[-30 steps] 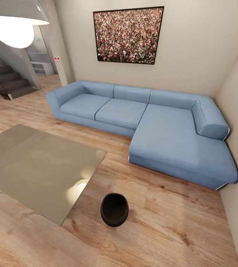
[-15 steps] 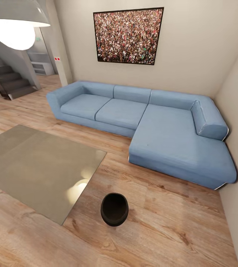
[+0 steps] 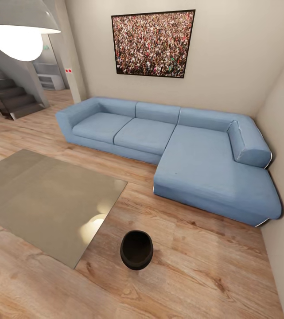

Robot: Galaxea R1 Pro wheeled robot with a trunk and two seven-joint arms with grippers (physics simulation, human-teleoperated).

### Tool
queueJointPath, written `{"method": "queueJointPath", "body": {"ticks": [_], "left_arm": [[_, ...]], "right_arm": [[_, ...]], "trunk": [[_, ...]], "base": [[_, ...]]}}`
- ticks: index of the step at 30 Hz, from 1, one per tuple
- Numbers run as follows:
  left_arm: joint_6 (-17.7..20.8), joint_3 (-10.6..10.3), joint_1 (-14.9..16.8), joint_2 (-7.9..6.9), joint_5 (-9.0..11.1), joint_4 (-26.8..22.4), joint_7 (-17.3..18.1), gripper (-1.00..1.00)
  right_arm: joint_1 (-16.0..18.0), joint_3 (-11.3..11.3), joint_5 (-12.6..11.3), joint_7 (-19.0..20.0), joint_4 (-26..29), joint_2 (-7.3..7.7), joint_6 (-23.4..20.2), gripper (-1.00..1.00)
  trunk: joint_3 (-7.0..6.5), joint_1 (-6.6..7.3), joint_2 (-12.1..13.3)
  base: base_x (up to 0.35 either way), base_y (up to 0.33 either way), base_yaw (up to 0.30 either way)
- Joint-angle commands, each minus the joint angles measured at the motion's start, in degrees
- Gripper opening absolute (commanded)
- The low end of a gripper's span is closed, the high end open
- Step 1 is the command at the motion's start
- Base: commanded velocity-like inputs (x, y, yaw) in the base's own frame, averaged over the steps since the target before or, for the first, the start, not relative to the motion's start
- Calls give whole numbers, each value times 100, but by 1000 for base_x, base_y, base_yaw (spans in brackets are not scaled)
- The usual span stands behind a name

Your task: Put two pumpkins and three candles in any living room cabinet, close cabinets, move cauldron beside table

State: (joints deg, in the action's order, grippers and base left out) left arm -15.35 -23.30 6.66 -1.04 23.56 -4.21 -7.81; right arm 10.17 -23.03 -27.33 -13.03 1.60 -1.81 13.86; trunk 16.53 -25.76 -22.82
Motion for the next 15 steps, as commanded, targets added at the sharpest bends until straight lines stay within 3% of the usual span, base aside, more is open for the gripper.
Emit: {"method": "queueJointPath", "body": {"ticks": [1,15], "left_arm": [[-11,-51,3,-1,35,-2,-25,100],[-11,-52,2,-1,34,-1,-27,100]], "right_arm": [[3,-46,-51,-17,4,-11,29,100],[3,-40,-53,-16,-1,-30,50,100]], "trunk": [[4,-3,-9],[-113,-3,-9]], "base": [[0,0,0],[0,0,0]]}}
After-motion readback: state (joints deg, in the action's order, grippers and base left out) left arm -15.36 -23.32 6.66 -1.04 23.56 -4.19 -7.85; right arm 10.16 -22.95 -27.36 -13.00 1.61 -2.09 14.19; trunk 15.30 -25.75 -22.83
